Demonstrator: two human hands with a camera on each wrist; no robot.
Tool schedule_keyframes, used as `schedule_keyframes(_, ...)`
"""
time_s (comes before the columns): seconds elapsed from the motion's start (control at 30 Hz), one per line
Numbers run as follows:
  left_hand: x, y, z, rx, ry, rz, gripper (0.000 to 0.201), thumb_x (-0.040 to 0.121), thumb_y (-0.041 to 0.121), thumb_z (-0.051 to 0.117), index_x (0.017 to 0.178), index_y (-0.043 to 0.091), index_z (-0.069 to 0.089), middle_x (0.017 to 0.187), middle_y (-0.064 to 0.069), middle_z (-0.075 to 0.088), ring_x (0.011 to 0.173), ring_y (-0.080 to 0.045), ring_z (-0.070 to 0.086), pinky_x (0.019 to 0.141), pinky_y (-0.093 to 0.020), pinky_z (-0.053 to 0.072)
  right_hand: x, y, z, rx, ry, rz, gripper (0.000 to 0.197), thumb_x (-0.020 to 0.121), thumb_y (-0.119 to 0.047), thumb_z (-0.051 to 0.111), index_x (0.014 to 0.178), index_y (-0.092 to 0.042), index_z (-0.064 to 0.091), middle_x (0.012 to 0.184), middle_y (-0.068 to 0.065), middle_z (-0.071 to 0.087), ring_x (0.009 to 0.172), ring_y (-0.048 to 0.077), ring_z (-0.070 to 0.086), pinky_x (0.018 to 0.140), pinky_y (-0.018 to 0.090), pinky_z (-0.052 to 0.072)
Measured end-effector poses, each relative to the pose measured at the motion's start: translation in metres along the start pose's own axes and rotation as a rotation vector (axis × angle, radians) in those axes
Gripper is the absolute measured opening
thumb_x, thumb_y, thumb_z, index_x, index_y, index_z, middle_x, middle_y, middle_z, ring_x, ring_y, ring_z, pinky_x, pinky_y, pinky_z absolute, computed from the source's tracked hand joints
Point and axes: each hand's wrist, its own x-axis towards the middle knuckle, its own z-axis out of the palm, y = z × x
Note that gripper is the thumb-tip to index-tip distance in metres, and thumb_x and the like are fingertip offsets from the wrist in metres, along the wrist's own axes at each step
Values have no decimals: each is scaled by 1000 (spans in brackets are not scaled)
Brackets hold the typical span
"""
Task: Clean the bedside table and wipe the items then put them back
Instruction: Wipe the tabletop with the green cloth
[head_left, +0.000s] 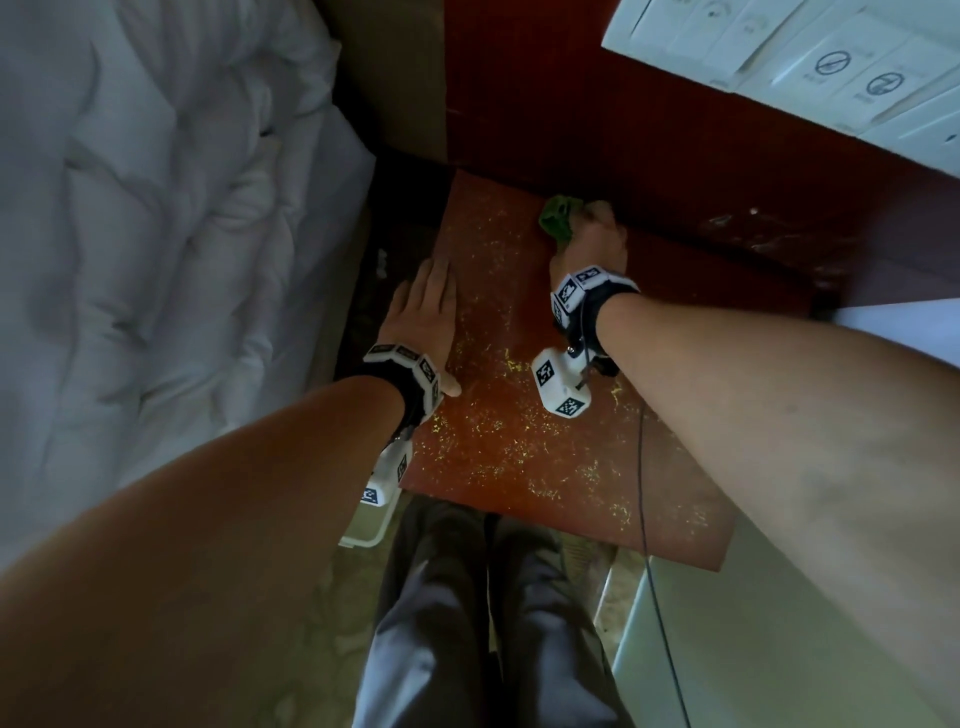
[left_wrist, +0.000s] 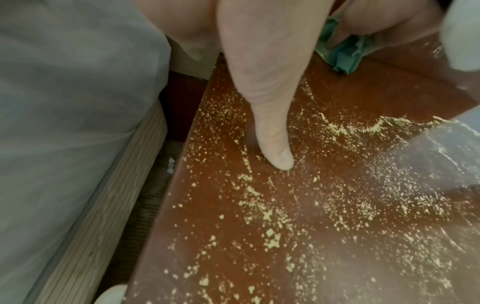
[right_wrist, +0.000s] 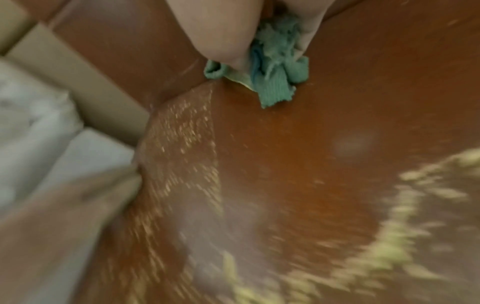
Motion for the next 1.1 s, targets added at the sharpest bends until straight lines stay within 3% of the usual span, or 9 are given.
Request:
schedule_keyframes(0.17, -1, 2, 0, -18, 1, -5, 151, 58, 52, 89, 153, 2, -17, 159, -15, -26, 150, -31, -16, 121, -45, 0, 6, -13, 5, 7, -131, -270, 64, 88, 4, 43, 146, -24, 44, 148, 2, 36, 126, 33, 38, 103, 38, 41)
schedule_keyframes(0.3, -1, 4, 0, -10, 9, -15, 151, 57, 52, 89, 153, 2, -15, 160, -15, -26, 150, -31, -15, 122, -46, 2, 7, -14, 9, 103, -156, -246, 56, 90, -8, 46, 139, -35, 51, 144, 5, 39, 125, 28, 47, 98, 18, 33)
schedule_keyframes(0.43, -2, 3, -2, -2, 2, -14, 150, 58, 54, 88, 153, 1, -15, 160, -15, -25, 150, -32, -15, 122, -47, 3, -27, 6, 5, 4, -313, -426, 62, 91, 3, 47, 137, -39, 53, 148, -6, 41, 136, 22, 35, 113, 35, 34)
schedule_keyframes(0.5, -2, 3, -2, -1, -5, -16, 151, 58, 55, 88, 153, 1, -15, 160, -16, -26, 150, -32, -16, 121, -47, 3, -50, 13, 0, -35, -411, -489, 60, 93, 0, 50, 136, -41, 52, 148, -12, 41, 136, 20, 35, 110, 38, 39)
schedule_keyframes(0.6, -2, 4, -4, 0, -18, -21, 150, 58, 56, 87, 153, 1, -16, 159, -16, -28, 150, -32, -16, 121, -47, 3, -64, 18, -7, -89, -559, -572, 52, 94, -4, 53, 133, -38, 55, 141, -14, 49, 126, 15, 45, 97, 27, 43)
schedule_keyframes(0.67, -3, 5, -5, 1, -21, -16, 150, 59, 56, 87, 153, 1, -16, 159, -16, -28, 150, -32, -17, 121, -47, 3, -59, 19, -10, 10, -491, -511, 44, 94, -6, 55, 128, -32, 61, 130, -14, 56, 115, 13, 53, 85, 19, 41)
schedule_keyframes(0.73, -2, 4, -4, -8, -20, -9, 149, 60, 55, 87, 153, 1, -17, 159, -16, -29, 149, -32, -18, 121, -47, 2, -44, 26, -7, 145, -244, -337, 42, 91, -6, 57, 128, -27, 63, 127, -9, 55, 107, 15, 54, 77, 17, 40)
schedule_keyframes(0.83, -3, 2, -3, -29, -8, 3, 150, 60, 54, 87, 152, 1, -18, 159, -14, -29, 149, -31, -18, 122, -46, 3, -14, 34, 1, 274, 9, -94, 45, 88, -3, 57, 130, -19, 63, 131, 6, 53, 113, 27, 54, 83, 23, 42)
schedule_keyframes(1.1, -1, -1, 0, -56, -2, 21, 150, 60, 51, 89, 153, 1, -18, 159, -14, -29, 149, -30, -20, 121, -47, 2, 10, -9, 14, 32, -15, -140, 55, 89, 0, 46, 142, -15, 50, 145, 6, 39, 124, 32, 41, 99, 32, 42)
